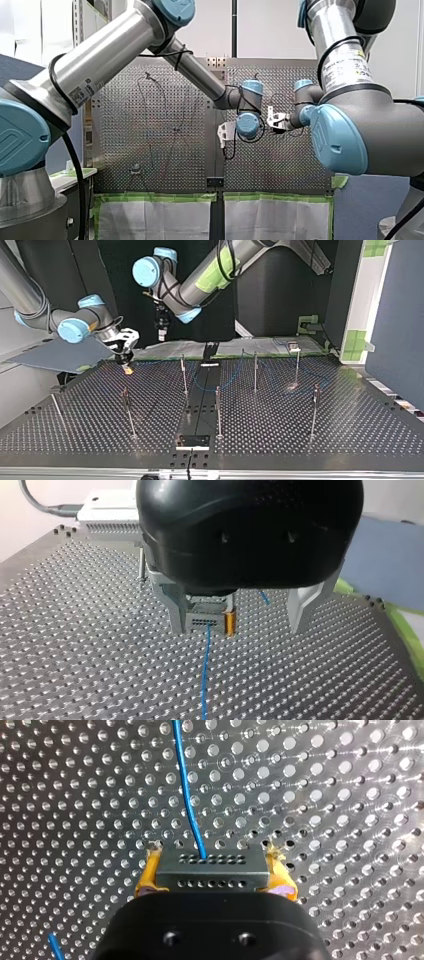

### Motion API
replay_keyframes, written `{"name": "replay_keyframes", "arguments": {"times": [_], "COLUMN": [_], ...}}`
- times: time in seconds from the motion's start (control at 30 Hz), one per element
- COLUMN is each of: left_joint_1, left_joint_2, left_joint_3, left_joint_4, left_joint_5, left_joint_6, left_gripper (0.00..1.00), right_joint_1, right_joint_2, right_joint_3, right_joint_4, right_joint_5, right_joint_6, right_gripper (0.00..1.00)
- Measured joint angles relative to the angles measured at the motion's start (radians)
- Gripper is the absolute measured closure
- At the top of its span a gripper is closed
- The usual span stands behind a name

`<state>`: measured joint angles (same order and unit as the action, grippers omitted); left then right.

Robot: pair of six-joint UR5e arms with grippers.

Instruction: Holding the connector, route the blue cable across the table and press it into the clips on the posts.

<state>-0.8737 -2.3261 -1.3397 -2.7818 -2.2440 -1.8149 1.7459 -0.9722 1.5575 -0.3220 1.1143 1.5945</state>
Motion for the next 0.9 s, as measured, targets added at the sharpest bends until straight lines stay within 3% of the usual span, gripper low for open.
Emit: {"name": "replay_keyframes", "arguments": {"times": [0.43,0.67,0.9], "left_joint_1": [0.001,0.015,0.011], "left_joint_2": [-0.079,-0.140,-0.204], "left_joint_3": [0.112,0.173,0.238], "left_joint_4": [-0.073,-0.122,-0.099], "left_joint_5": [-0.112,-0.173,-0.211], "left_joint_6": [0.024,0.032,0.036], "left_gripper": [0.00,0.00,0.00], "right_joint_1": [-0.021,-0.027,-0.032], "right_joint_2": [-0.001,-0.001,-0.001], "right_joint_3": [0.005,0.005,0.005], "right_joint_4": [0.002,0.001,0.002], "right_joint_5": [-0.102,-0.113,-0.114], "right_joint_6": [0.001,0.003,0.006], "right_gripper": [1.00,1.00,1.00]}}
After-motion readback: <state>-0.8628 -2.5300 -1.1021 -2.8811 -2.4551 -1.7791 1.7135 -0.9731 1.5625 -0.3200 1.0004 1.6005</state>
